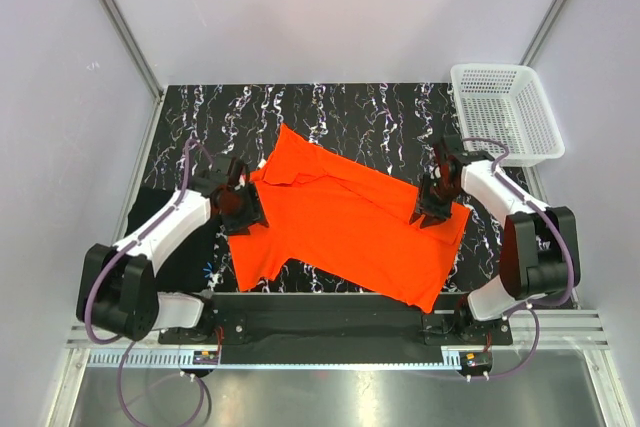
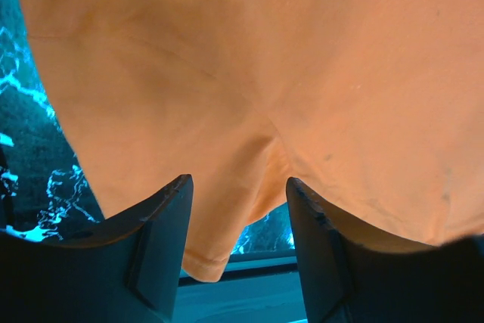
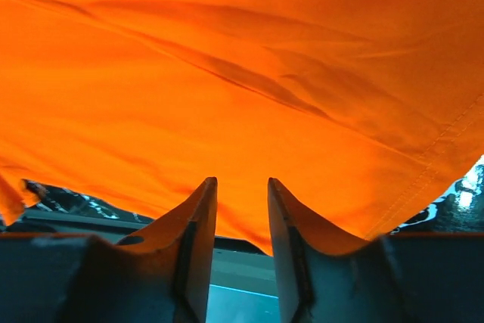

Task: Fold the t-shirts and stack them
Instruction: Flatten the tshirt out

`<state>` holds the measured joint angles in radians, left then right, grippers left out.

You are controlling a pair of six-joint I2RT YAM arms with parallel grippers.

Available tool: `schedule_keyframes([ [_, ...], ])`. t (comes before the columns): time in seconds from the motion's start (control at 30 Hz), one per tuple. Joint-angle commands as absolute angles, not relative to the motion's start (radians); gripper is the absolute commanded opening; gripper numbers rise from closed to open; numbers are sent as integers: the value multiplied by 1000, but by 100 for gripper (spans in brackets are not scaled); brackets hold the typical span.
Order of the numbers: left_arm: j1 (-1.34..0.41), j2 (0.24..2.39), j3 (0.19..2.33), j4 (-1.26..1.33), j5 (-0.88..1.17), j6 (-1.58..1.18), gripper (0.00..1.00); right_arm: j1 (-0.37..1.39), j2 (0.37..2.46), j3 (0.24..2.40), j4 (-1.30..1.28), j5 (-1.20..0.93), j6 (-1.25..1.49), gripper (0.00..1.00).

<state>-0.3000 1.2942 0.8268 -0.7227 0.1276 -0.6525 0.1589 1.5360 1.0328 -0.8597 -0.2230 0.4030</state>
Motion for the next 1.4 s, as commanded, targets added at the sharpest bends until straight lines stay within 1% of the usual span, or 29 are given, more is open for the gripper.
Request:
schedule_keyframes([
  [0.0,-301,1359,943,-710,141,-670,58,160,1549,1008,-836,-164,376,41],
  [0.1,-301,1455,997,-713,149,-689,60,163,1566,991,-809,-179,399,46],
  [0.13,-302,1509,1009,-713,149,-696,60,163,1586,991,-796,-189,402,47],
  [0.2,-305,1549,1037,-719,137,-706,59,163,1614,1006,-796,-190,407,48],
  [0.3,-325,1606,1084,-718,117,-700,59,167,1650,1015,-779,-195,408,49],
  [0.43,-348,1690,1156,-718,140,-699,59,175,1712,1040,-778,-212,410,49],
  [0.67,-359,1870,1324,-718,169,-672,59,186,1830,1144,-782,-190,407,50],
  [0.83,-357,1949,1354,-713,170,-670,61,184,1888,1215,-779,-146,410,50],
  [0.93,-356,2006,1394,-712,190,-658,62,187,1945,1275,-766,-121,434,51],
  [1.03,-351,2078,1471,-693,146,-627,64,187,2005,1357,-723,-83,457,52],
  [1.07,-347,2103,1526,-687,140,-620,64,187,2032,1438,-721,-68,453,52],
  [1.13,-312,2155,1598,-689,164,-618,64,187,2118,1524,-721,-25,451,52],
  [1.17,-301,2186,1665,-689,158,-621,63,186,2149,1614,-721,-20,445,52],
  [1.2,-285,2192,1699,-695,149,-609,63,187,2196,1656,-726,-5,445,53],
  [1.27,-281,2174,1755,-731,106,-598,63,187,2221,1751,-755,-6,449,52],
  [1.33,-287,2070,1721,-732,66,-578,64,190,2189,1766,-781,18,462,53],
  [1.37,-291,2022,1662,-732,51,-565,65,193,2163,1744,-779,26,460,53],
])
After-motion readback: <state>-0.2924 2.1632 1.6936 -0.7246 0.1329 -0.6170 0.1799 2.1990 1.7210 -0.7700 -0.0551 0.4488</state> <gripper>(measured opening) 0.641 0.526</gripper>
